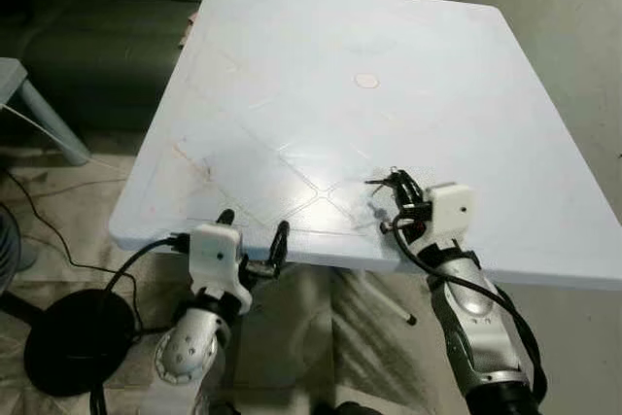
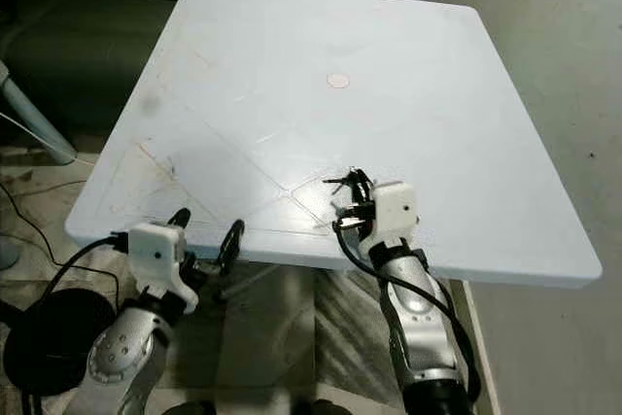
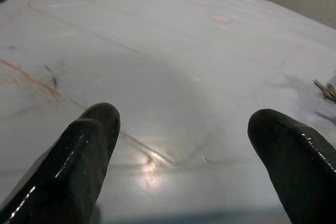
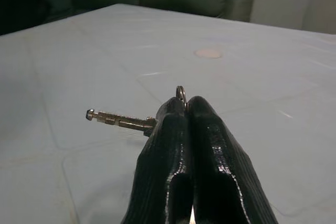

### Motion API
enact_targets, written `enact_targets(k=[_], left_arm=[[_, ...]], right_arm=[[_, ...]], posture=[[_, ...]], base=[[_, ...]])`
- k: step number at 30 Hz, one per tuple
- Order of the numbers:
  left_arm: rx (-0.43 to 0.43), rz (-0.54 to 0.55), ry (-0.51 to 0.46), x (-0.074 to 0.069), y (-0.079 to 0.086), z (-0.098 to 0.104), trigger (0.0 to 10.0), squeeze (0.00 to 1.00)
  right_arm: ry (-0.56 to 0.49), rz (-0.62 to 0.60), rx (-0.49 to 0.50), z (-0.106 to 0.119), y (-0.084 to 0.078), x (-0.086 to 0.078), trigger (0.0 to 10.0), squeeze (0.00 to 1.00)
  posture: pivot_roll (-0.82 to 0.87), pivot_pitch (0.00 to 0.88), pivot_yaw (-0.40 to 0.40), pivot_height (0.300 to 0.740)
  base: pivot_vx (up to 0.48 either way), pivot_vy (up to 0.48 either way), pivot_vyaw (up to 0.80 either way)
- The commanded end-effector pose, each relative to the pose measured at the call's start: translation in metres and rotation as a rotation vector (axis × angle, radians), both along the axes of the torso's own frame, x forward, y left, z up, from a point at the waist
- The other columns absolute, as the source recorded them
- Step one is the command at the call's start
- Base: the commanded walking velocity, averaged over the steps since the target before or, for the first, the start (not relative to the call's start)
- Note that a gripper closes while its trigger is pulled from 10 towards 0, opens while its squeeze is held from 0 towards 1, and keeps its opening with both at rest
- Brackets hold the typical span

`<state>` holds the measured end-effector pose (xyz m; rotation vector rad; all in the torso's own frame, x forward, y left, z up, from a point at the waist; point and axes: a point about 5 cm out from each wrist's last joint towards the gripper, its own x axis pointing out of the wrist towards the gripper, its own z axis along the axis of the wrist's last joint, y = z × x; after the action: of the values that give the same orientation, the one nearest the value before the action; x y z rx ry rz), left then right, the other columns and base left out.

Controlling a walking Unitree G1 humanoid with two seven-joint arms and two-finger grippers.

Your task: Hang keys on a hook

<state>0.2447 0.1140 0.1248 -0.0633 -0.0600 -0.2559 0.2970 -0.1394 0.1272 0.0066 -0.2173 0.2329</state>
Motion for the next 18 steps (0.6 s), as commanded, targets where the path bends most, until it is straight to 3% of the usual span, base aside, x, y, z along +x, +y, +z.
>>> enact_targets(k=[1,2,3,4,5,8,10,11,12,15,16,18], left_arm=[[-0.004,0.013,-0.009,0.003,0.003,0.0,10.0,0.0],[-0.002,0.022,-0.02,0.01,0.006,0.002,10.0,0.0],[0.003,0.031,-0.036,0.015,0.008,0.005,10.0,0.0],[0.006,0.041,-0.055,0.022,0.011,0.009,10.0,0.0],[0.006,0.053,-0.074,0.03,0.014,0.014,10.0,0.0],[0.001,0.06,-0.089,0.038,0.016,0.017,10.0,0.0],[0.002,0.062,-0.111,0.045,0.018,0.022,10.0,0.0],[0.002,0.058,-0.117,0.047,0.017,0.023,10.0,0.0],[0.007,0.055,-0.122,0.048,0.016,0.023,10.0,0.0],[0.002,0.052,-0.123,0.049,0.016,0.023,10.0,0.0],[-0.003,0.05,-0.127,0.05,0.014,0.023,10.0,0.0],[-0.002,0.048,-0.132,0.051,0.012,0.023,10.0,0.0]], right_arm=[[-0.023,-0.021,0.012,0.006,-0.005,-0.003,1.5,0.0],[-0.018,-0.03,0.01,0.005,-0.006,-0.004,1.5,0.0],[-0.019,-0.046,0.007,0.006,-0.007,-0.003,6.7,0.0],[-0.019,-0.064,0.005,0.007,-0.009,-0.004,6.7,0.0],[-0.047,-0.074,-0.097,0.01,-0.01,-0.003,10.0,0.0],[-0.086,-0.057,-0.212,0.013,-0.007,0.0,10.0,0.0],[-0.091,-0.079,-0.217,0.019,-0.009,0.005,10.0,0.0],[-0.116,-0.095,-0.322,0.023,-0.01,0.008,10.0,0.0],[-0.206,-0.072,-0.54,0.028,-0.004,0.009,10.0,0.0],[-0.255,-0.051,-0.6,0.031,-0.001,0.008,10.0,0.0],[-0.177,-0.084,-0.431,0.033,-0.008,0.014,10.0,0.0],[-0.221,-0.084,-0.594,0.034,-0.008,0.015,10.0,0.0]], posture=[[0.04,0.086,-0.069,0.74],[0.03,0.065,-0.064,0.74],[0.03,0.048,-0.06,0.74],[0.03,0.048,-0.06,0.74],[0.03,0.032,-0.057,0.74],[0.02,0.011,-0.052,0.74],[0.01,0.002,-0.053,0.74],[0.01,0.0,-0.053,0.74],[0.01,0.0,-0.053,0.74],[0.01,0.0,-0.053,0.74],[0.01,0.0,-0.057,0.74],[0.01,0.0,-0.061,0.74]], base=[[0.0,0.0,0.0],[0.0,0.0,0.0],[0.0,0.0,0.0],[0.0,0.0,0.0],[0.0,0.0,0.0],[0.0,0.0,0.0],[0.0,0.0,0.0],[0.0,0.0,0.0],[0.0,0.0,0.0],[0.0,0.0,0.0],[0.0,0.0,0.0],[0.0,0.0,0.0]])
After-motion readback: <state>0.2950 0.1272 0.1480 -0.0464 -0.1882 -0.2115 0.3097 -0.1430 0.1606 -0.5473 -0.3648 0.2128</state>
